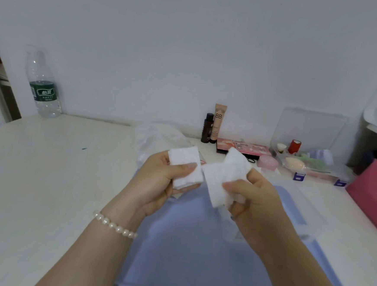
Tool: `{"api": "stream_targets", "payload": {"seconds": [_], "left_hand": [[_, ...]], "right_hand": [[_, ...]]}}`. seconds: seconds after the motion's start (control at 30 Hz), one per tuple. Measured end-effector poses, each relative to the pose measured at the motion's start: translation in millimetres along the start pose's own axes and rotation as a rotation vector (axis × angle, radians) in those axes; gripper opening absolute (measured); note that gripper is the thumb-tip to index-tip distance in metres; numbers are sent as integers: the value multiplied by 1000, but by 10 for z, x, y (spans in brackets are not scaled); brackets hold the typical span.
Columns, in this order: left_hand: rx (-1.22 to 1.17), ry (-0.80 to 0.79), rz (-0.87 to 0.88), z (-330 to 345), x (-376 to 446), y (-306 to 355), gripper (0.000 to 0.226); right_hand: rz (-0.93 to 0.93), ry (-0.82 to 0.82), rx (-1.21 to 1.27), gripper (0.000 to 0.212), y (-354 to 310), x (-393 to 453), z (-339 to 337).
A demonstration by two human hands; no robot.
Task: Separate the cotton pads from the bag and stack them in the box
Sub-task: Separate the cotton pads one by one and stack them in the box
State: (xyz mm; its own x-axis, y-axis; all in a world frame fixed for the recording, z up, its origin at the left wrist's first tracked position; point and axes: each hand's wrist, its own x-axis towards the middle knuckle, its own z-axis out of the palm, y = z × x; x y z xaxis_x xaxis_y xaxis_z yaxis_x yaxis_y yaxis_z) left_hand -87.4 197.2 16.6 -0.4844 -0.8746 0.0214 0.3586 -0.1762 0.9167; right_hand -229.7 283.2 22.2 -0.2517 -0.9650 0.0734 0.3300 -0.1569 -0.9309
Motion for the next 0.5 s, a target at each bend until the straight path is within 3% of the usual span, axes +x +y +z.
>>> {"api": "stream_targets", "payload": {"seconds": [0.17,0.3,0.5], "left_hand": [[45,-62,-77,161,-33,-139,19],[15,-107,-122,217,-36,-202,20],[-59,-98,-99,213,-36,-169,23]], "right_hand": [[2,19,215,47,-70,54,-93],[-38,127,43,28,-35,39,-96],[-113,172,-206,27,-10,14,-55]]}}
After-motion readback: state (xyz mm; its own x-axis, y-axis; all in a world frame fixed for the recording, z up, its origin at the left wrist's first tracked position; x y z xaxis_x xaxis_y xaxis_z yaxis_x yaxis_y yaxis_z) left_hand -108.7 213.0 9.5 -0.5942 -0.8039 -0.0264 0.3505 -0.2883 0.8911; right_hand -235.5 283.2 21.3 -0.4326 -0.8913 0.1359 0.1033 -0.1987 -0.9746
